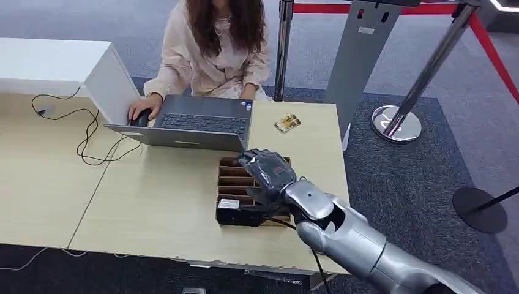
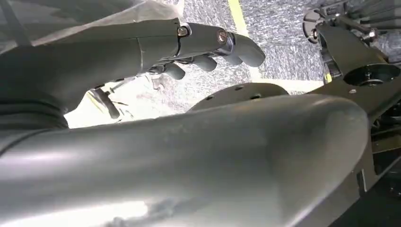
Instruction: Pass the card to the sensor for recognition and then transmit it.
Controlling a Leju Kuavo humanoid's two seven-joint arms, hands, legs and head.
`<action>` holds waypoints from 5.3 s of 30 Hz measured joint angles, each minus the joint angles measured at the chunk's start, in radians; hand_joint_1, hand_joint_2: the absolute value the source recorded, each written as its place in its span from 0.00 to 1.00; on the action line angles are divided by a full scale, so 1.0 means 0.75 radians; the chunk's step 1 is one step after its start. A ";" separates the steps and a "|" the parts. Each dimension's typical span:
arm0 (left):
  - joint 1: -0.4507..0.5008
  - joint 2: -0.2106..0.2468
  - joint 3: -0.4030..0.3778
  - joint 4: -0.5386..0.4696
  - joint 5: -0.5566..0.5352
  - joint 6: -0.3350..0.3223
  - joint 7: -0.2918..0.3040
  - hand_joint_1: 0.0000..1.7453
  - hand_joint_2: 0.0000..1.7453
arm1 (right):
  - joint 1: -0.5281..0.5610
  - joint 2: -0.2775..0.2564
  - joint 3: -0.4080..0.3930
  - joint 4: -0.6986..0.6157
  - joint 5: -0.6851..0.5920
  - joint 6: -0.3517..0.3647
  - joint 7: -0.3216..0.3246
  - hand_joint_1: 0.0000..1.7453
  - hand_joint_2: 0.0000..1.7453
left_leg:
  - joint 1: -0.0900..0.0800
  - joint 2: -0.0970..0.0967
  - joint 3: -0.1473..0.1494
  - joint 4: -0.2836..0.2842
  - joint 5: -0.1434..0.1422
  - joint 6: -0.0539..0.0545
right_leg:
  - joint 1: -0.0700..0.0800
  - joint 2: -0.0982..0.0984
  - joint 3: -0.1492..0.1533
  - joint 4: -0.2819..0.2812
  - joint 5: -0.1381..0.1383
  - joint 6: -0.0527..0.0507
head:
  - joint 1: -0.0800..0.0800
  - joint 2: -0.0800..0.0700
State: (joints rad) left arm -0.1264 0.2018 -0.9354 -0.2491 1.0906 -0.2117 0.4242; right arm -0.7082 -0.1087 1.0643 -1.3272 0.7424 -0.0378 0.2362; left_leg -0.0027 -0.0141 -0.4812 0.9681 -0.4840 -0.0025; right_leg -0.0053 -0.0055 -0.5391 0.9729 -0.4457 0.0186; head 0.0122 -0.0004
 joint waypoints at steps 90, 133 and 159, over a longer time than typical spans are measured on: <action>0.026 -0.002 0.007 0.000 0.054 0.028 -0.028 0.00 0.00 | -0.051 0.038 -0.024 0.284 0.175 -0.089 0.101 0.42 1.00 | 0.000 0.000 0.000 0.000 0.000 0.000 | 0.000 0.000 0.000 0.000 0.000 0.000 | 0.000 0.000; 0.026 0.000 0.010 0.000 0.091 0.057 -0.041 0.00 0.00 | -0.052 0.000 -0.076 0.281 0.216 -0.078 0.147 0.81 1.00 | 0.000 0.000 0.001 0.000 0.000 0.000 | 0.000 0.000 0.000 0.000 0.000 0.000 | 0.000 0.000; 0.026 -0.001 0.010 -0.001 0.119 0.106 -0.069 0.00 0.00 | -0.056 -0.006 -0.076 0.265 0.192 -0.063 0.160 0.95 1.00 | 0.000 0.000 0.002 0.000 0.000 0.000 | 0.000 0.000 0.001 0.000 0.000 0.000 | 0.000 0.000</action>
State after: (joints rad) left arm -0.1072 0.2014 -0.9277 -0.2495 1.1795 -0.1320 0.3723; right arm -0.7503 -0.1129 1.0075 -1.1284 0.8862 -0.0847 0.3559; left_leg -0.0027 -0.0140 -0.4801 0.9682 -0.4839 -0.0025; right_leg -0.0053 -0.0055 -0.5383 0.9729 -0.4456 0.0185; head 0.0118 -0.0004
